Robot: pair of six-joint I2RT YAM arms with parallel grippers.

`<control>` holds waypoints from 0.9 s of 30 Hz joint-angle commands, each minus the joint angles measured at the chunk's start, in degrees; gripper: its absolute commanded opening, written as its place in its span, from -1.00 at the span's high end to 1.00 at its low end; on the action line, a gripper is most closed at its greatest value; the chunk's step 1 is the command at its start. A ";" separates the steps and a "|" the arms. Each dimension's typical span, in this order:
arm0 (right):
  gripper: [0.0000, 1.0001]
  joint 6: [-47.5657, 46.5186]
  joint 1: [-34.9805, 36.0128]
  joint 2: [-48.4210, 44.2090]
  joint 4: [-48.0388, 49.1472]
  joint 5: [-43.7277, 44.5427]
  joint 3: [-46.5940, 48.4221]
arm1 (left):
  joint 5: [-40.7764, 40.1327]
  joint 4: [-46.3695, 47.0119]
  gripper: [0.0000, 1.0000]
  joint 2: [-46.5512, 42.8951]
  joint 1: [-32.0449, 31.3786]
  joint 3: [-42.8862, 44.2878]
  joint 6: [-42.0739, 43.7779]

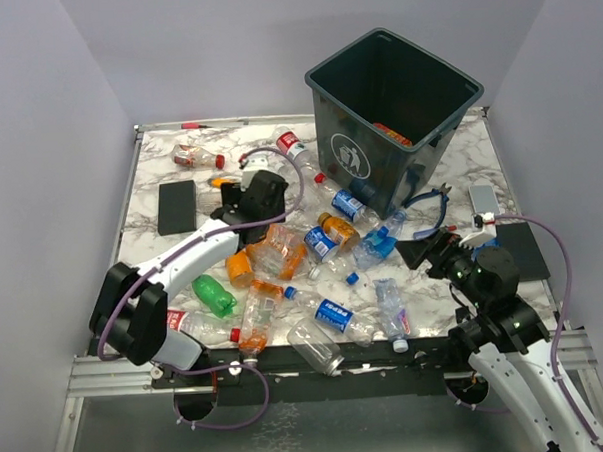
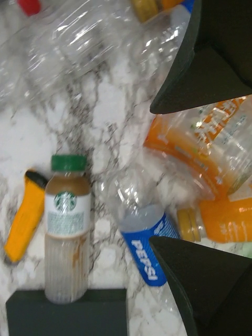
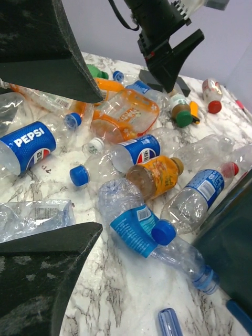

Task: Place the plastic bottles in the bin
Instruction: Place the plastic bottle in the trash bin.

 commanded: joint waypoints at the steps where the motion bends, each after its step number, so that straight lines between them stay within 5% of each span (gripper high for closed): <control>1: -0.99 -0.52 0.21 0.95 -1.33 -1.90 -0.26 | 4.60 -3.10 -0.98 3.57 -4.63 0.66 -0.44; 13: -0.98 -0.14 0.17 1.90 -0.81 -2.00 -0.95 | 10.30 2.96 -0.98 4.52 -16.42 0.28 -17.24; 27: -0.96 1.26 0.21 0.90 -3.00 -1.20 -0.39 | 11.26 4.71 -0.98 9.37 -17.52 -2.83 -48.31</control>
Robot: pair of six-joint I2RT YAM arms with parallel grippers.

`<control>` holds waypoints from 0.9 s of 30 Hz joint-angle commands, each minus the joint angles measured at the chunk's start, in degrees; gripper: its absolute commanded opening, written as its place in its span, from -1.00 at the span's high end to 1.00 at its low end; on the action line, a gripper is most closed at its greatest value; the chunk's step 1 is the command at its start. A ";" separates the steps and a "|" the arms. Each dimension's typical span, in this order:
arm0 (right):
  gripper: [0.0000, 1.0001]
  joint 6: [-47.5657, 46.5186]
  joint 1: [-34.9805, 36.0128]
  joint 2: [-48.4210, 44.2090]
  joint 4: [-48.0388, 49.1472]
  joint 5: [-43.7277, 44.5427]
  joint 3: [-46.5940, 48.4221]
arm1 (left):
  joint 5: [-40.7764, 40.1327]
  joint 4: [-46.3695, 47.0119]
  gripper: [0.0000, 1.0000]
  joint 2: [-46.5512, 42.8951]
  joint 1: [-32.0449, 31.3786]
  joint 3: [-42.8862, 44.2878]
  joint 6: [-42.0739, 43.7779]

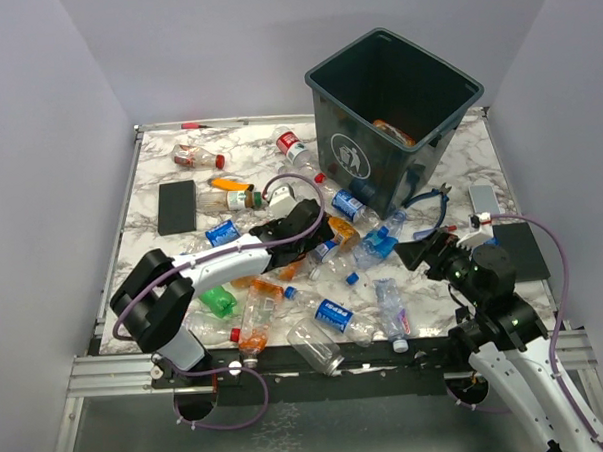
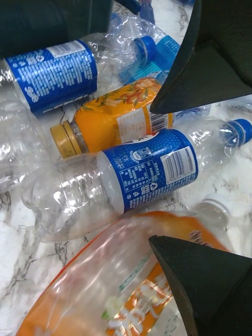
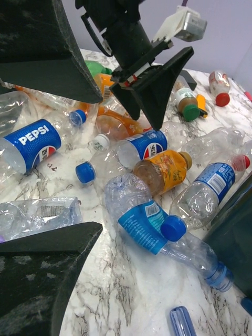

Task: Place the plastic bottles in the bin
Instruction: Place the plastic bottle in the trash bin.

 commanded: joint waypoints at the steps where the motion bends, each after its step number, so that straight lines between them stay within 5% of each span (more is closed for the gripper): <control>1: -0.96 0.67 0.19 -0.81 -1.75 -0.45 0.03 | 0.81 -0.71 -0.98 3.73 -0.29 0.25 -11.32; 12: -0.96 1.03 0.21 -1.48 -2.68 -0.21 0.17 | 1.34 -1.70 -0.67 11.28 -0.43 3.58 -13.24; 27: -0.96 0.55 0.17 -1.25 -2.76 -0.09 0.58 | -9.96 -9.12 -0.81 -3.23 3.53 -0.30 -7.00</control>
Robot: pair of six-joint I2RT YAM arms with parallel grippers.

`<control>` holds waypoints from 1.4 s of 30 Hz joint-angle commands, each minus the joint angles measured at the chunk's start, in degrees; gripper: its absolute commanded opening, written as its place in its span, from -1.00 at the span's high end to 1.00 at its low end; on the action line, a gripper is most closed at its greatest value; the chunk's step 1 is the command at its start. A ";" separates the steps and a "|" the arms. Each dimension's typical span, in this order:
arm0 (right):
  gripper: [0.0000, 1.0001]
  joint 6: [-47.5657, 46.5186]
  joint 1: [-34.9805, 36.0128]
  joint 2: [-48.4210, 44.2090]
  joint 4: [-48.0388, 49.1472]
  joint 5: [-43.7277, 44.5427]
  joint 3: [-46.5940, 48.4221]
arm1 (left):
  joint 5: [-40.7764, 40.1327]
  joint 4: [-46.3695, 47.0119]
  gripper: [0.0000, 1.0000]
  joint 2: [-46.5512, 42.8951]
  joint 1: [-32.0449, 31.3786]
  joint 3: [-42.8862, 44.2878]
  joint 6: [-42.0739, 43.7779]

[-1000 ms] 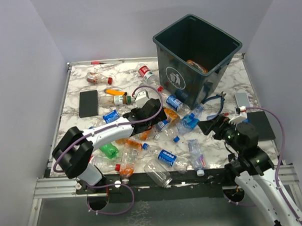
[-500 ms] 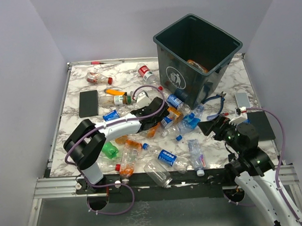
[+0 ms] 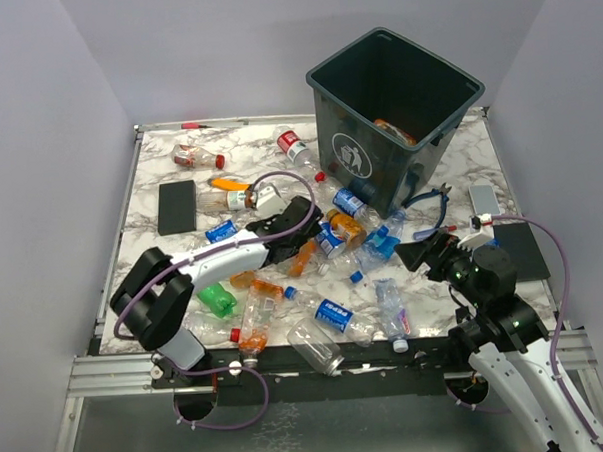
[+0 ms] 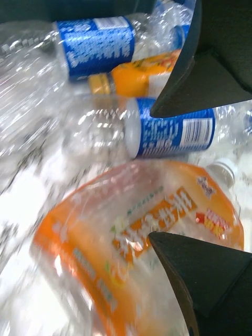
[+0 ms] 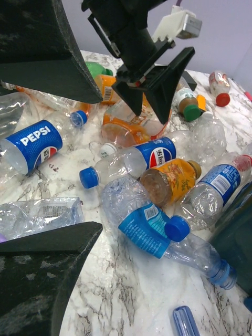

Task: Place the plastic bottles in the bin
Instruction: Place the plastic bottle in the trash bin, then pick up the plastic bottle at the center of the board.

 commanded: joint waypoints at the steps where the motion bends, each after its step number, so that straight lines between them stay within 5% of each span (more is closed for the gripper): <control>1: -0.96 -0.02 0.20 -0.40 -1.60 -0.05 0.60 | -6.30 -5.59 -0.82 -8.19 1.87 -2.23 2.47; 9: -0.96 0.01 0.21 0.05 -1.61 0.39 0.78 | -6.20 -6.80 -0.86 -14.11 0.66 1.92 6.12; 20: -0.96 4.23 0.21 -0.09 -3.59 5.04 0.18 | -9.53 -6.73 -0.91 -6.39 -10.12 7.46 5.82; 28: -0.96 2.00 0.21 2.85 -3.67 0.08 1.20 | -12.55 -6.10 -0.98 -5.34 -10.10 7.23 3.84; 34: -0.96 2.00 0.20 1.05 -3.18 -0.13 0.57 | 2.35 9.39 -0.98 -8.76 -5.96 -2.15 3.67; 42: -0.96 1.89 0.19 1.33 -3.28 -0.46 0.75 | 3.98 5.92 -0.98 -0.25 -7.19 3.39 -3.02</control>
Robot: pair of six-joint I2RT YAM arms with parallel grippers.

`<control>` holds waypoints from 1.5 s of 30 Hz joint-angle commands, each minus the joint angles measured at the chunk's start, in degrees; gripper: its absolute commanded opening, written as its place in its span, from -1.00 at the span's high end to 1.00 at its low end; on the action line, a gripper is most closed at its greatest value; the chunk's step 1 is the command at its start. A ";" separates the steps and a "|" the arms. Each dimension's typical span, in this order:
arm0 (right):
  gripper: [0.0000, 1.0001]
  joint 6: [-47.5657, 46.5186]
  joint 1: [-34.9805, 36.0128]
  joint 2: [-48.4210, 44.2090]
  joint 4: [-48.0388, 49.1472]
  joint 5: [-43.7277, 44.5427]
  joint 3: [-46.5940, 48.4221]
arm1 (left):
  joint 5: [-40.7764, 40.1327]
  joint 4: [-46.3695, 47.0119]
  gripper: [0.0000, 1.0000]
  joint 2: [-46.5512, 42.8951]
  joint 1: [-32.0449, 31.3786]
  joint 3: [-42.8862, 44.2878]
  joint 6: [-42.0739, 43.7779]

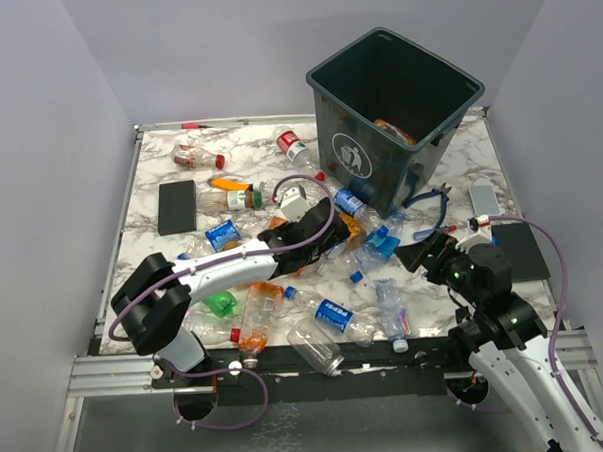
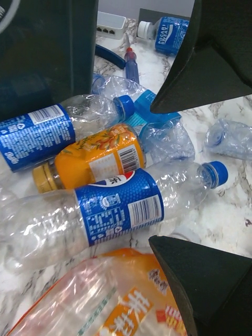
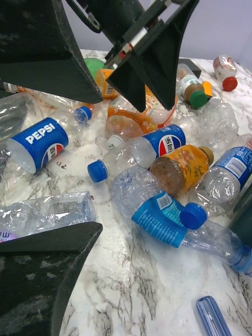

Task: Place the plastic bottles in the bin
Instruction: Pick up the plastic bottle at the center of the board.

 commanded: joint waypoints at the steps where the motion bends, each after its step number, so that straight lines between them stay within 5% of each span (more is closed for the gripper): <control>1: -0.96 -0.85 0.21 -0.31 -0.42 -1.24 0.76 | 2.63 -0.78 -0.97 5.45 -0.40 4.89 -4.65; 11: -0.96 -0.76 0.21 -1.15 -0.26 -1.49 0.59 | -1.43 -14.88 -0.89 14.91 0.13 15.19 -8.59; 24: -0.96 -1.10 0.19 -1.47 0.09 -1.85 0.32 | 0.23 -16.09 -0.77 16.99 2.60 13.09 -11.08; 32: -0.96 -1.28 0.21 -1.36 0.44 -1.96 0.10 | 1.63 -16.12 -0.49 18.84 3.30 12.60 -11.03; 41: -0.96 -1.29 0.21 -1.00 0.10 -1.87 0.58 | 3.11 -16.11 -0.49 21.30 3.35 12.66 -8.73; 45: -0.96 -1.42 0.21 -0.71 -0.03 -1.87 0.79 | 3.40 -15.94 -0.28 21.02 3.32 12.49 -8.58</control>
